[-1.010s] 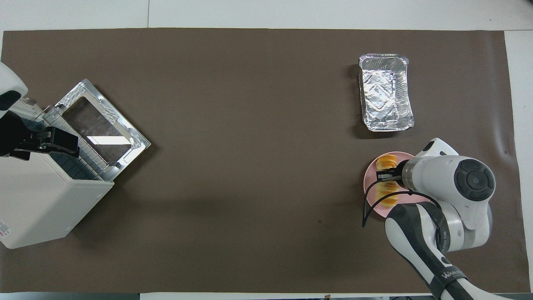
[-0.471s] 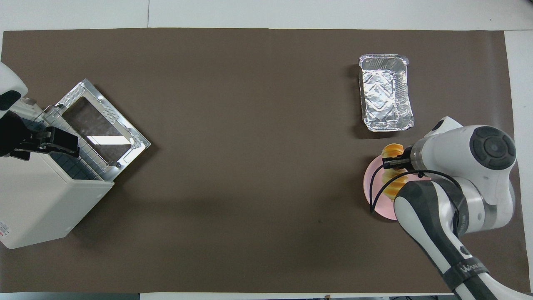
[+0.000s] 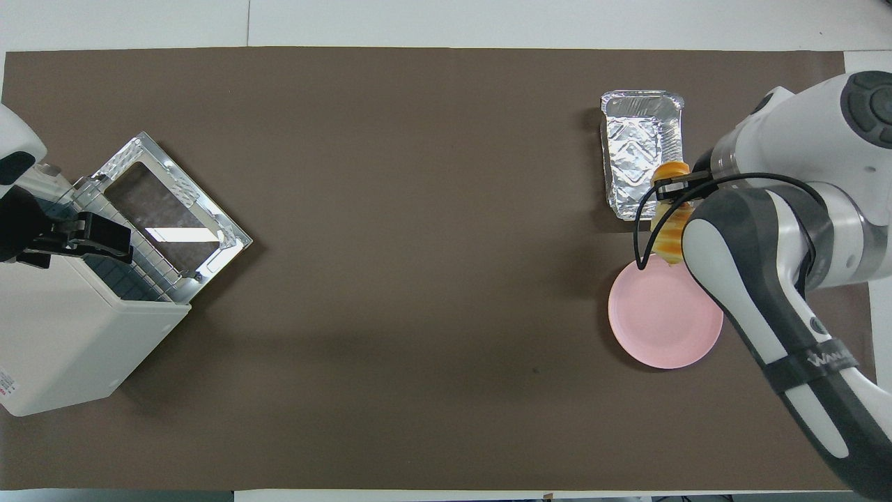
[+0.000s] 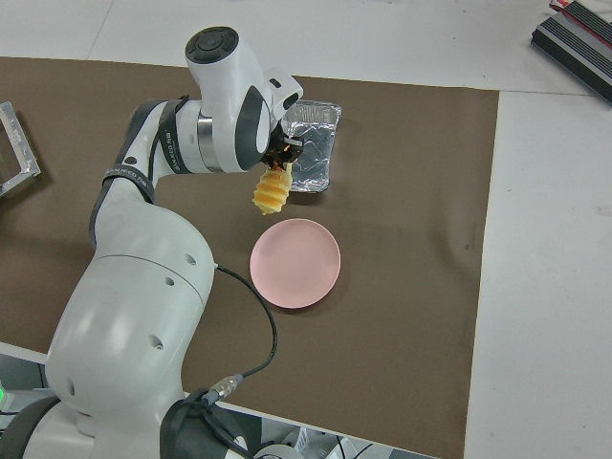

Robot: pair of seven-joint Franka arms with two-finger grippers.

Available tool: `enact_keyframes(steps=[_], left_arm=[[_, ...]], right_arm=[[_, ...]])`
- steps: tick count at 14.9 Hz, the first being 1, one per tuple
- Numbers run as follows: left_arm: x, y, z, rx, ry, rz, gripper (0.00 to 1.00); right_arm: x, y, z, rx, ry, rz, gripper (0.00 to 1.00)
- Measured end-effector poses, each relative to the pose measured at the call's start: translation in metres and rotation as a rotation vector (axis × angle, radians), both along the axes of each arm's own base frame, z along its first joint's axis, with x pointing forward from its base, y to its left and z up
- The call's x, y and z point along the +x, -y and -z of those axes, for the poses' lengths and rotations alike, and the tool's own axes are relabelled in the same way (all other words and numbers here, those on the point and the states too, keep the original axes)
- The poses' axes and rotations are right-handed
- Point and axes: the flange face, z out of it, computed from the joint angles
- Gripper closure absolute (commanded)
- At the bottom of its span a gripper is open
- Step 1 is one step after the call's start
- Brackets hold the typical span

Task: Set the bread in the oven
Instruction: 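Carry the bread with the right gripper into the foil tray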

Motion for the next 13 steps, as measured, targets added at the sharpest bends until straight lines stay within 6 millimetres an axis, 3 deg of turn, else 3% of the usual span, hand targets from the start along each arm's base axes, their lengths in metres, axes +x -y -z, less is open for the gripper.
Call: enact_keyframes(steps=[3,6,9,13], left_arm=[[0.0,0.0,0.0,0.0,0.0,0.0,0.0],[0.0,0.0,0.0,0.0,0.0,0.0,0.0],[0.0,0.0,0.0,0.0,0.0,0.0,0.0],[0.0,0.0,0.0,0.0,0.0,0.0,0.0]], right_arm=[[0.047,0.003,0.011,0.003,-0.055,0.0,1.0],[0.087,0.008,0.047,0.007,-0.069,-0.032,1.0],[0.109,0.011,0.073,0.005,-0.07,-0.05,1.0],[0.123,0.012,0.092,-0.015,-0.028,-0.083,1.0]])
